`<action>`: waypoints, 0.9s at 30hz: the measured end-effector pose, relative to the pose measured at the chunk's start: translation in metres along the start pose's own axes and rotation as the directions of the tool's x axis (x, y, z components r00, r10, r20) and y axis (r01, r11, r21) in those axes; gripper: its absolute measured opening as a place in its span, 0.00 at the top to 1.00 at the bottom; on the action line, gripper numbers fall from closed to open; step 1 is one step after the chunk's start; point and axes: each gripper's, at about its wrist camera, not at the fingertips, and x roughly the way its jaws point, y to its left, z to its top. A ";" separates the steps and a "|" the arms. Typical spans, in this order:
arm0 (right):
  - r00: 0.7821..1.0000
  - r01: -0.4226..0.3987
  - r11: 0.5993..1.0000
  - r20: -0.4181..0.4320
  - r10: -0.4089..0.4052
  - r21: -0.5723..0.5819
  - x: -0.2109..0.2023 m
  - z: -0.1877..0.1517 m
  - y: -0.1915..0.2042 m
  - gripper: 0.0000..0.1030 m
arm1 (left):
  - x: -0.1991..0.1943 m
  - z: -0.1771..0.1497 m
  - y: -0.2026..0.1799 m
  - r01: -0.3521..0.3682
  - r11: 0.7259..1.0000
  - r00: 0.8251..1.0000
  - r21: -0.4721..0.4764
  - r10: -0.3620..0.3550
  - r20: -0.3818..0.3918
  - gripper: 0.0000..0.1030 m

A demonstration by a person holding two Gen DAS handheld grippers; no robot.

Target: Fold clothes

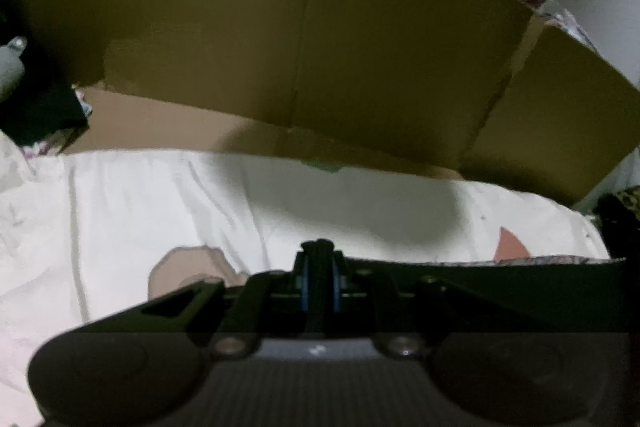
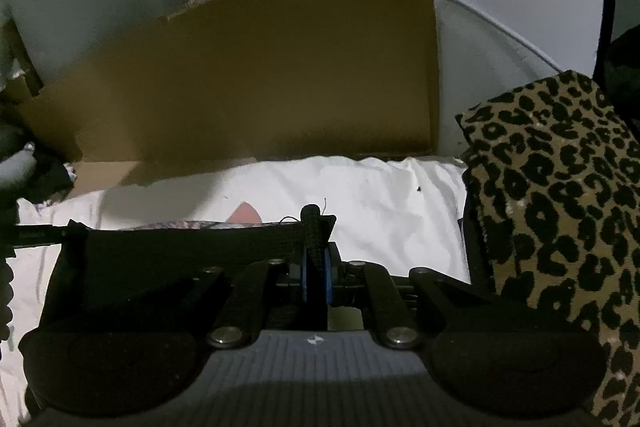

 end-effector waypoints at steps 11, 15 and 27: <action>0.999 0.035 0.999 -0.032 -0.036 -0.033 0.022 -0.005 -0.002 0.93 | 0.021 -0.002 -0.009 -0.019 0.999 1.000 0.030 0.019 -0.014 0.88; 0.998 0.044 0.998 -0.037 -0.045 -0.040 0.023 -0.005 -0.003 0.93 | 0.027 -0.004 -0.010 -0.013 0.999 1.000 0.041 0.015 -0.026 0.88; 0.990 0.140 0.990 -0.033 -0.139 0.013 0.020 -0.008 -0.011 0.84 | 0.005 0.001 -0.004 -0.070 0.997 0.997 -0.038 0.070 -0.020 0.69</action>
